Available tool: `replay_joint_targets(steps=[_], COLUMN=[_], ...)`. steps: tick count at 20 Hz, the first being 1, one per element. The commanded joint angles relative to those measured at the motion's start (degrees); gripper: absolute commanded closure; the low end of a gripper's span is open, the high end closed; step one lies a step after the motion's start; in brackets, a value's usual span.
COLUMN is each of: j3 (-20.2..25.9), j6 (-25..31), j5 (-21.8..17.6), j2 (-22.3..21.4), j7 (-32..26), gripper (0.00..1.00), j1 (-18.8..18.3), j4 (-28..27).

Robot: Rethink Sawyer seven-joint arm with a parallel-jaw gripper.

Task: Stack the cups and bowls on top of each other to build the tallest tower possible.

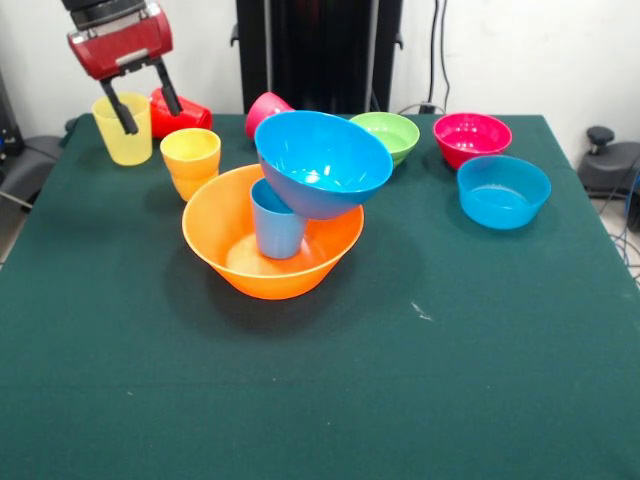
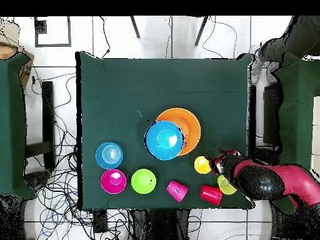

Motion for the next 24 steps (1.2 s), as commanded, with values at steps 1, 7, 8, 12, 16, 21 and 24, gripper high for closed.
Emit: replay_joint_targets(steps=[1,7,8,12,16,21,24], j3=[-6.9,-7.9,-8.1,-8.3,-8.0,-8.6,-8.6], j6=[6.9,7.2,7.3,7.3,7.4,8.0,8.0], j5=[-5.8,-5.2,-5.1,-4.5,-4.0,-4.2,-4.3], j2=[2.6,2.2,2.1,1.7,1.2,1.3,1.4], j7=[-18.8,-17.4,-17.2,-17.7,-17.9,-17.8,-17.7], gripper=[0.0,0.0,0.0,0.0,0.0,0.0,0.0], j1=[5.2,6.0,6.1,5.6,5.6,6.4,6.3], j4=[-3.9,-3.6,-3.7,-3.4,-3.0,-3.7,-3.6])
